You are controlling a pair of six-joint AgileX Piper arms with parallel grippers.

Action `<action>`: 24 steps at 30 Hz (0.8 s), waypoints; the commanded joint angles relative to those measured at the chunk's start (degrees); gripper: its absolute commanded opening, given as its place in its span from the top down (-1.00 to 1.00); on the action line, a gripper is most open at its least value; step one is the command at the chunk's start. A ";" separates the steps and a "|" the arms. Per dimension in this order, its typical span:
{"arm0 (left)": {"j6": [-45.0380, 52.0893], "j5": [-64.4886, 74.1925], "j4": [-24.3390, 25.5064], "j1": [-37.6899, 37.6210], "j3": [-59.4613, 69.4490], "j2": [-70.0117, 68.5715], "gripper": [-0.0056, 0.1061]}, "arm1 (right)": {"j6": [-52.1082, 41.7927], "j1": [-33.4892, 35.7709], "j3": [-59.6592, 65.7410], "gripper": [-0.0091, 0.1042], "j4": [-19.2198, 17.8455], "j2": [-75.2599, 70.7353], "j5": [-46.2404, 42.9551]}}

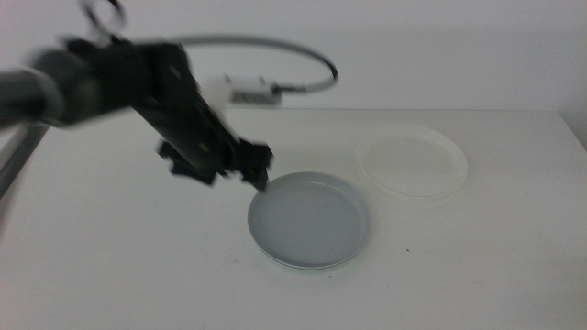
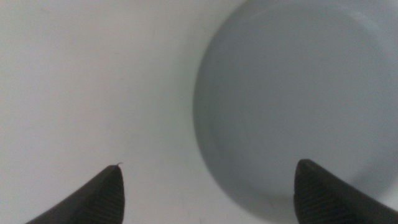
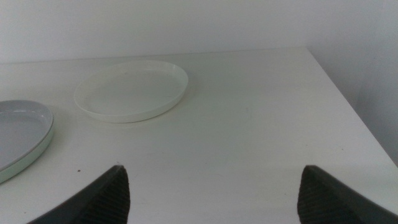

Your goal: Stack the three bowls on top of each other.

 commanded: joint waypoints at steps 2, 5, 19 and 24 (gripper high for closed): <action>2.76 6.04 -2.36 1.69 -0.92 -10.59 -0.78 | -0.10 -0.39 0.24 -0.80 -0.41 -0.22 -0.40; 5.60 7.61 -5.38 1.56 -0.02 -20.78 -0.78 | -0.10 -0.39 0.24 -0.80 -0.41 -0.22 -0.40; 8.40 10.22 -6.72 1.32 8.76 -56.47 -0.78 | -0.10 -0.39 0.24 -0.80 -0.41 -0.22 -0.40; 8.40 10.48 -6.69 1.32 8.76 -57.46 -0.78 | -0.10 -0.39 0.24 -0.80 -0.41 -0.22 -0.40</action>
